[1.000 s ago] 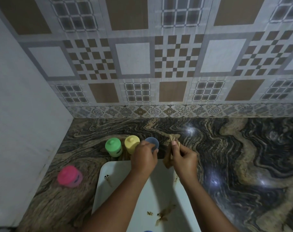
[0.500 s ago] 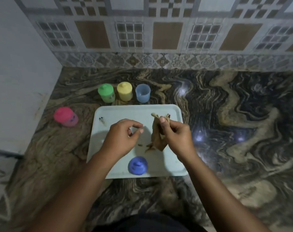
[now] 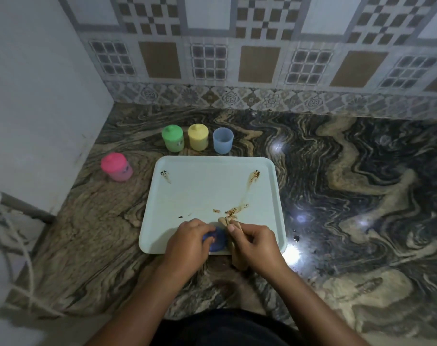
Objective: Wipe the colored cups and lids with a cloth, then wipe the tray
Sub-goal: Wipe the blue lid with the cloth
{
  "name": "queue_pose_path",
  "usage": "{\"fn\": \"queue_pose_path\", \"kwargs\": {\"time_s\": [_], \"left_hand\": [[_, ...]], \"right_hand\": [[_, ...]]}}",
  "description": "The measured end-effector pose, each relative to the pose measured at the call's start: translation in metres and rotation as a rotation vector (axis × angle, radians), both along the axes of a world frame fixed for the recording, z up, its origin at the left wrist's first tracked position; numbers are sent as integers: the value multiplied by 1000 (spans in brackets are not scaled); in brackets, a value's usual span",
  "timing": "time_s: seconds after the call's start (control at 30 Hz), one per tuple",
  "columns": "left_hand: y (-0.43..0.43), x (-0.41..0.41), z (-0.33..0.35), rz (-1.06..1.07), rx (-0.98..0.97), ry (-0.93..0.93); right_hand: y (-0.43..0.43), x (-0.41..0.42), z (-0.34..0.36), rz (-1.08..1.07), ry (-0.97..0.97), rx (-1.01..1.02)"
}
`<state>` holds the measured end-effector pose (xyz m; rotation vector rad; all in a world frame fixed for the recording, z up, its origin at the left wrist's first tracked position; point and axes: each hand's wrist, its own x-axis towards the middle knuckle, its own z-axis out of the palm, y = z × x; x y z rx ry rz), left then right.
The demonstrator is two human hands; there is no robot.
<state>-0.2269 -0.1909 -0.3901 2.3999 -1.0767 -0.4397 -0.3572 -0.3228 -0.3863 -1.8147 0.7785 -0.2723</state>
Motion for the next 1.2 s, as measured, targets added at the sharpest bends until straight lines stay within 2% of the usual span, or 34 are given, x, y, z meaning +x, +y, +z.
{"fn": "queue_pose_path", "kwargs": {"time_s": [0.1, 0.17, 0.27, 0.43, 0.63, 0.73, 0.9, 1.1, 1.2], "left_hand": [[-2, -1, -1, 33, -13, -15], [-3, -2, 1, 128, -121, 33], [-11, -3, 16, 314, -280, 330], [-16, -1, 44, 531, -392, 946], [-15, 8, 53, 567, -448, 1281], [-17, 6, 55, 574, -405, 1364], [-23, 5, 65, 614, -617, 1542], [-26, 7, 81, 498, -736, 1553], [-27, 6, 83, 500, -740, 1514]], "right_hand": [[2, -1, -1, 7, -8, -14], [3, -2, 0, -32, -19, 23], [5, -1, 7, -16, -54, 14], [1, 7, 17, -54, -139, 96], [-4, 13, 33, -47, -209, 190], [-6, 14, 37, -79, -258, 184], [2, 13, 40, -74, -336, 164], [-1, 16, 50, -63, -356, 135], [2, 19, 52, -57, -365, 36]]}}
